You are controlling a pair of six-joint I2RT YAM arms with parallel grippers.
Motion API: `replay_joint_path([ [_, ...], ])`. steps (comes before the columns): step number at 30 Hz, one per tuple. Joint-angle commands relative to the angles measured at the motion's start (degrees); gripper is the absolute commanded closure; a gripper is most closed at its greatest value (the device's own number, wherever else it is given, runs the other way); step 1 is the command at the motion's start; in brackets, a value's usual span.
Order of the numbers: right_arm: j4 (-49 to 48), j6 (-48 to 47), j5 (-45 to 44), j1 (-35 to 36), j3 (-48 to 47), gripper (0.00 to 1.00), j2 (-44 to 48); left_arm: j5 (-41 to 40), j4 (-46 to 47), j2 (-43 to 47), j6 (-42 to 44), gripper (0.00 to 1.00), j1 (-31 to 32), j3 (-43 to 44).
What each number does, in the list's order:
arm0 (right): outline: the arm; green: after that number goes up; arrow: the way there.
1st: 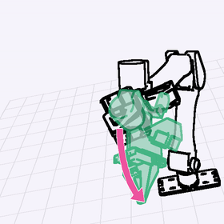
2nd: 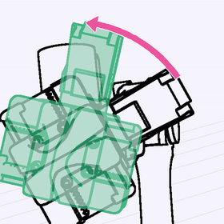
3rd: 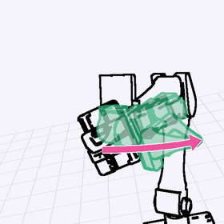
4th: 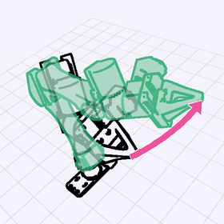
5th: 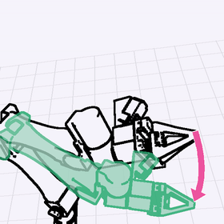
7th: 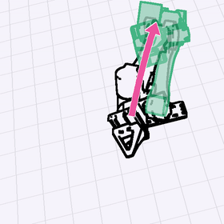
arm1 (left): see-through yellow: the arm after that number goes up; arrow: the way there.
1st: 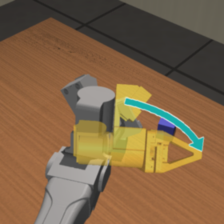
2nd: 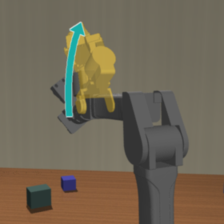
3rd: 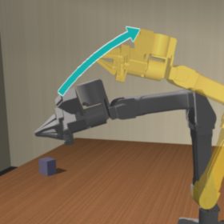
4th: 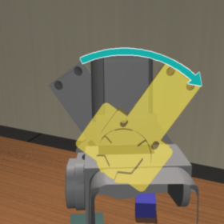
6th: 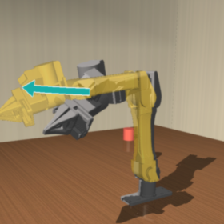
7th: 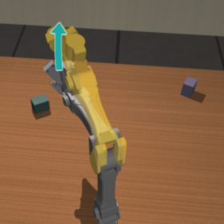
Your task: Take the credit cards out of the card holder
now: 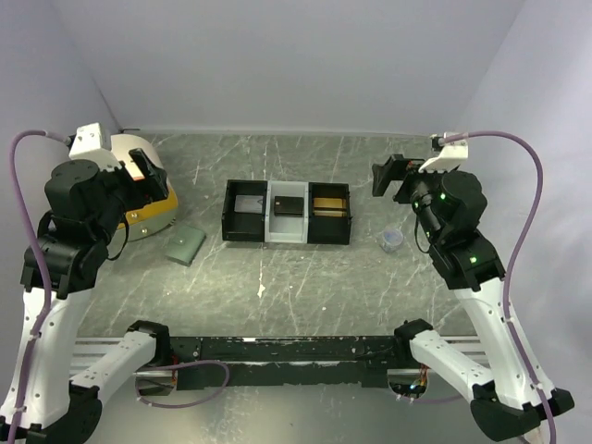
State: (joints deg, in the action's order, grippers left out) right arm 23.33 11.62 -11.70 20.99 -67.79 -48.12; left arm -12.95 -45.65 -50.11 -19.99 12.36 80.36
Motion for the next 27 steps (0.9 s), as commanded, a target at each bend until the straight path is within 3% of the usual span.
replay_joint_path([
  [1,-1.29,3.61,-2.18,-0.27,1.22,0.00,-2.17,-1.82,1.35,-1.08,-1.56,0.00,-0.50,-0.87],
  [7,-4.49,9.47,-0.75,-0.86,6.11,0.00,-5.46,1.00,2.49,-3.93,-2.33,0.00,-0.95,-3.80],
  [18,-25.48,20.74,21.41,-2.51,24.11,0.00,-6.70,8.81,2.93,-11.90,-5.68,0.06,-1.91,-17.27],
  [27,-25.44,22.41,32.02,-3.17,24.80,0.00,-10.66,8.70,5.39,-17.30,-9.55,0.05,-2.70,-29.73],
])
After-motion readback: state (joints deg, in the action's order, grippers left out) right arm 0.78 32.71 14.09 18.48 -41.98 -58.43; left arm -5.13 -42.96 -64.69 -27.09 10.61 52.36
